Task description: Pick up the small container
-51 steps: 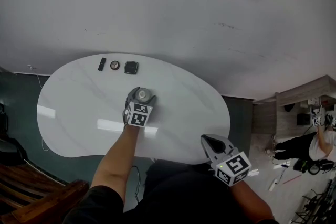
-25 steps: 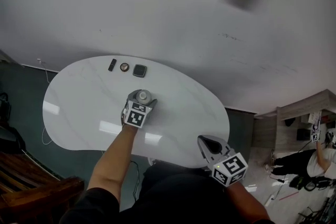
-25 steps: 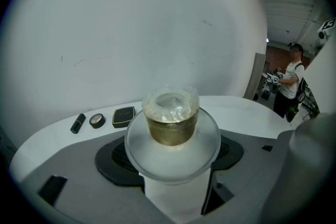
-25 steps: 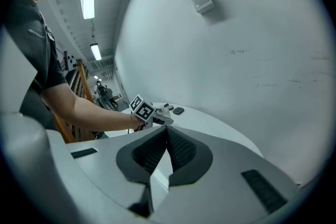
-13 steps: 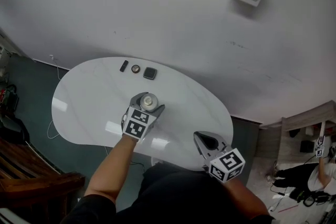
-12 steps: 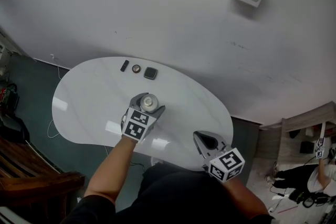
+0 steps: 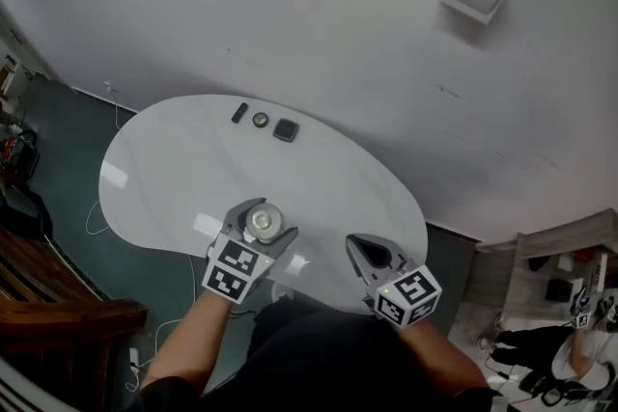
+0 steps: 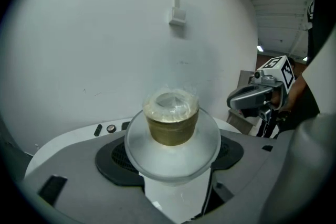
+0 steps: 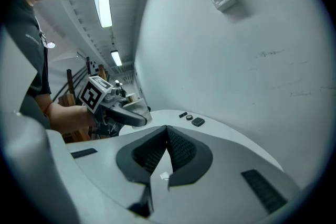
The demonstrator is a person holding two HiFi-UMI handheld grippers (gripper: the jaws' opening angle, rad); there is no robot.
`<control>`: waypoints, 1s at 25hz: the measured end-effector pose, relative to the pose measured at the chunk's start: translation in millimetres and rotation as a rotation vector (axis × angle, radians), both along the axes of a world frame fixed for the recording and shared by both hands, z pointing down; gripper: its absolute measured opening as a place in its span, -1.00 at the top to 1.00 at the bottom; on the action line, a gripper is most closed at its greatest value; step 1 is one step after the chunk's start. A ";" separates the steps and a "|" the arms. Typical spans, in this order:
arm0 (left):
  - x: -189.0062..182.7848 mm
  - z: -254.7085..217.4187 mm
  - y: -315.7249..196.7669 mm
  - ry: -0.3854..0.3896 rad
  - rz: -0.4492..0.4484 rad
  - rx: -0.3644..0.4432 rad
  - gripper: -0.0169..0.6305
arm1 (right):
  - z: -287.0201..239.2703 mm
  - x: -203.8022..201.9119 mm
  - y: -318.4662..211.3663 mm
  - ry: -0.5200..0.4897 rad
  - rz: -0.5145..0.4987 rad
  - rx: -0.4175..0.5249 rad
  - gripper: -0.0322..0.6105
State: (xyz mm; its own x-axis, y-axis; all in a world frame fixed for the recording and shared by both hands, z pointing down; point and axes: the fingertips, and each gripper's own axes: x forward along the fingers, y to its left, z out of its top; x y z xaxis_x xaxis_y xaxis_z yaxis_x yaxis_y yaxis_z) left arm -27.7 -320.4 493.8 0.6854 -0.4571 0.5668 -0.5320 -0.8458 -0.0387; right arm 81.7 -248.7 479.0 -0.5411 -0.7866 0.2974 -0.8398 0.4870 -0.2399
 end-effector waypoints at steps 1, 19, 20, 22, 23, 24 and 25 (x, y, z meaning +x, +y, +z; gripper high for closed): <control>-5.0 0.4 6.2 -0.007 -0.006 -0.005 -0.13 | 0.4 -1.4 -0.6 0.001 -0.008 0.000 0.91; -3.5 -13.7 89.0 0.032 0.019 -0.021 -0.13 | 0.7 -1.3 -4.8 0.022 -0.029 0.020 0.91; -3.4 -14.7 90.4 0.032 0.019 -0.020 -0.13 | 0.3 -1.9 -4.9 0.029 -0.033 0.021 0.91; -3.3 -16.5 91.8 0.029 0.018 -0.013 -0.13 | -1.2 -2.6 -4.2 0.037 -0.040 0.027 0.91; -3.7 -17.3 92.0 0.026 0.018 -0.007 -0.13 | -2.3 -3.4 -3.4 0.038 -0.044 0.032 0.91; -4.4 -17.9 92.0 0.024 0.019 -0.002 -0.13 | -3.5 -4.5 -2.3 0.037 -0.047 0.038 0.91; -5.1 -18.4 91.6 0.023 0.020 0.002 -0.13 | -4.4 -5.5 -1.0 0.035 -0.048 0.041 0.91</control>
State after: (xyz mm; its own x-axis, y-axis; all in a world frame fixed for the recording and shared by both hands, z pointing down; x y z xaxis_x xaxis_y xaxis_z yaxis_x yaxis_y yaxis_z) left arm -32.8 -228.8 475.5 0.7071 -0.4442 0.5502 -0.5159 -0.8562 -0.0283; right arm 76.2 -249.8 474.5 -0.5685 -0.7718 0.2849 -0.8226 0.5359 -0.1900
